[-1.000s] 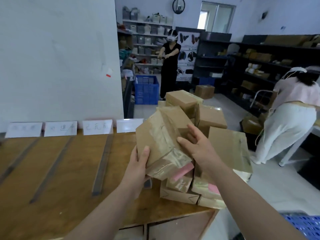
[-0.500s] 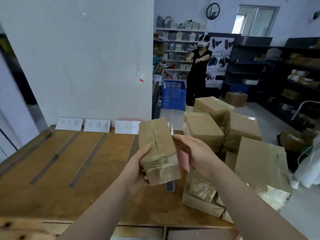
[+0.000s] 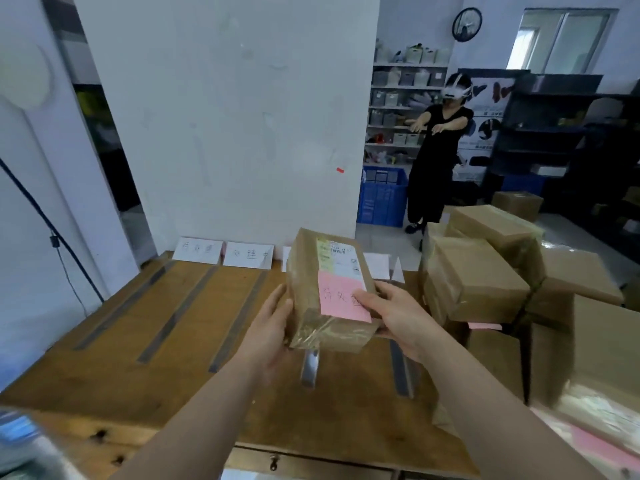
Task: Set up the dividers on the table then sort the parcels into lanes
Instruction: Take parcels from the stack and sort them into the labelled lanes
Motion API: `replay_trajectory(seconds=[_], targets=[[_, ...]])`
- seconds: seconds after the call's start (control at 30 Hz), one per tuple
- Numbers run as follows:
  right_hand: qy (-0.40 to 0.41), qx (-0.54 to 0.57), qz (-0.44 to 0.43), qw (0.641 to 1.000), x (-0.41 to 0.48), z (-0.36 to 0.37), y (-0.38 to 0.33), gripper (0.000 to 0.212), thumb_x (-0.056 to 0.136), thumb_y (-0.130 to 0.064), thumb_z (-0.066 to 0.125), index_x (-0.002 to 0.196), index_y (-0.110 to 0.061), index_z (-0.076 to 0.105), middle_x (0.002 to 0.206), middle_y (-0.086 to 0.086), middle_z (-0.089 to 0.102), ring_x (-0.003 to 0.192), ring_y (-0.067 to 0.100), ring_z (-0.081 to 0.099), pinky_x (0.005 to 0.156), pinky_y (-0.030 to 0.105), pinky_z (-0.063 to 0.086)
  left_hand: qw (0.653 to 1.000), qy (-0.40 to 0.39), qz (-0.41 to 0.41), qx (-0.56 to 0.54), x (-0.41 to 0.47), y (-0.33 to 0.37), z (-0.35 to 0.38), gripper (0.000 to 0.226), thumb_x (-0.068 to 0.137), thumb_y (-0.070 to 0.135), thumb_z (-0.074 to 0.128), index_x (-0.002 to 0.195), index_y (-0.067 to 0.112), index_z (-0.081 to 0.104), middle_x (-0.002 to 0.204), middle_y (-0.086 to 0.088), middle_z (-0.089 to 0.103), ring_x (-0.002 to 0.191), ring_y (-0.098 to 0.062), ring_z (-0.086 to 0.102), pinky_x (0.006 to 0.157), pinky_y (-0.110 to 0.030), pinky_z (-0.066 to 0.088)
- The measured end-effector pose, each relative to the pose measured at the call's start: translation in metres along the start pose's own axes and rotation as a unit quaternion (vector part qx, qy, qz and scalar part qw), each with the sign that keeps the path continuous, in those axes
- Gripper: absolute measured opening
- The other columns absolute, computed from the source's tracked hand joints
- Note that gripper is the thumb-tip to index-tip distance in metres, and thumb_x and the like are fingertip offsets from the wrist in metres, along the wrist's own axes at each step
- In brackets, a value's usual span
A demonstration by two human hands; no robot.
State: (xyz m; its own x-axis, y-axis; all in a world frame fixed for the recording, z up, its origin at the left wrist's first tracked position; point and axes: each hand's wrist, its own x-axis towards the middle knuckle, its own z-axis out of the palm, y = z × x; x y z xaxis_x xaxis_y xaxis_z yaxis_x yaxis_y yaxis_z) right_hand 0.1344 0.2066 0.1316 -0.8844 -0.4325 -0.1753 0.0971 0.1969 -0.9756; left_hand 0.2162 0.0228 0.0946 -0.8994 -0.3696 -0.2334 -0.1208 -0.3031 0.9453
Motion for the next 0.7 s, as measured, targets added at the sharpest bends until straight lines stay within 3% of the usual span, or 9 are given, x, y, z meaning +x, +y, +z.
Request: replay_trajectory(seconds=[0.13, 0.2, 0.3, 0.37, 0.47, 0.6, 0.7], targets=[[-0.003, -0.022, -0.011, 1.0, 0.008, 0.042, -0.007, 0.038, 0.093, -0.032, 0.062, 0.13, -0.026, 0.054, 0.106, -0.007, 0.071, 0.087, 0.01, 0.071, 0.066, 0.026, 0.056, 0.996, 0.002, 0.015, 0.09, 0.003, 0.011, -0.037, 0.053, 0.095, 0.056, 0.049, 0.144, 0.035, 0.044, 0.124, 0.002, 0.067, 0.099, -0.017, 0.071, 0.076, -0.034, 0.058], [-0.008, -0.03, -0.012, 0.999, 0.012, 0.064, -0.007, 0.039, 0.093, -0.032, 0.061, 0.13, -0.024, 0.053, 0.105, -0.007, 0.071, 0.085, 0.009, 0.071, 0.064, 0.025, 0.055, 0.994, -0.01, 0.016, 0.107, 0.003, 0.016, -0.056, 0.059, 0.09, 0.063, 0.051, 0.14, 0.033, 0.048, 0.117, 0.002, 0.071, 0.09, -0.014, 0.074, 0.068, -0.027, 0.057], [-0.02, -0.04, -0.004, 0.999, 0.021, 0.098, -0.004, 0.045, 0.092, -0.035, 0.061, 0.134, -0.022, 0.051, 0.104, -0.006, 0.071, 0.079, 0.009, 0.072, 0.061, 0.024, 0.055, 0.995, -0.014, 0.002, 0.095, 0.001, 0.023, -0.083, 0.061, 0.085, 0.058, 0.06, 0.137, 0.027, 0.051, 0.111, -0.002, 0.073, 0.08, -0.014, 0.075, 0.052, -0.019, 0.054], [-0.031, -0.048, 0.006, 0.998, 0.029, 0.119, -0.001, 0.049, 0.091, -0.037, 0.062, 0.136, -0.021, 0.049, 0.104, -0.005, 0.071, 0.079, 0.01, 0.072, 0.062, 0.026, 0.057, 0.996, 0.003, -0.009, 0.091, 0.001, 0.025, -0.102, 0.051, 0.09, 0.05, 0.058, 0.134, 0.025, 0.053, 0.1, 0.001, 0.073, 0.071, -0.01, 0.072, 0.048, -0.019, 0.052], [-0.048, -0.052, 0.009, 0.997, 0.044, 0.147, -0.002, 0.04, 0.092, -0.036, 0.061, 0.129, -0.022, 0.054, 0.101, -0.006, 0.073, 0.08, 0.011, 0.073, 0.066, 0.028, 0.059, 0.996, 0.028, -0.015, 0.083, 0.007, 0.028, -0.132, 0.041, 0.094, 0.044, 0.056, 0.127, 0.02, 0.059, 0.084, 0.004, 0.074, 0.068, -0.01, 0.071, 0.055, -0.023, 0.052], [-0.064, -0.059, 0.015, 0.996, 0.078, 0.179, -0.01, 0.038, 0.092, -0.038, 0.062, 0.126, -0.021, 0.055, 0.103, -0.006, 0.072, 0.086, 0.014, 0.072, 0.076, 0.037, 0.06, 0.994, 0.069, -0.011, 0.082, 0.03, 0.038, -0.169, 0.047, 0.089, 0.051, 0.06, 0.125, 0.021, 0.061, 0.103, -0.003, 0.073, 0.089, -0.022, 0.069, 0.072, -0.035, 0.053], [-0.078, -0.057, 0.01, 0.995, 0.109, 0.203, -0.021, 0.036, 0.091, -0.037, 0.063, 0.123, -0.021, 0.057, 0.104, -0.005, 0.072, 0.087, 0.015, 0.071, 0.08, 0.041, 0.06, 0.991, 0.082, -0.002, 0.107, 0.054, 0.053, -0.191, 0.054, 0.087, 0.057, 0.059, 0.127, 0.021, 0.06, 0.095, 0.0, 0.075, 0.08, -0.017, 0.071, 0.067, -0.032, 0.052]])
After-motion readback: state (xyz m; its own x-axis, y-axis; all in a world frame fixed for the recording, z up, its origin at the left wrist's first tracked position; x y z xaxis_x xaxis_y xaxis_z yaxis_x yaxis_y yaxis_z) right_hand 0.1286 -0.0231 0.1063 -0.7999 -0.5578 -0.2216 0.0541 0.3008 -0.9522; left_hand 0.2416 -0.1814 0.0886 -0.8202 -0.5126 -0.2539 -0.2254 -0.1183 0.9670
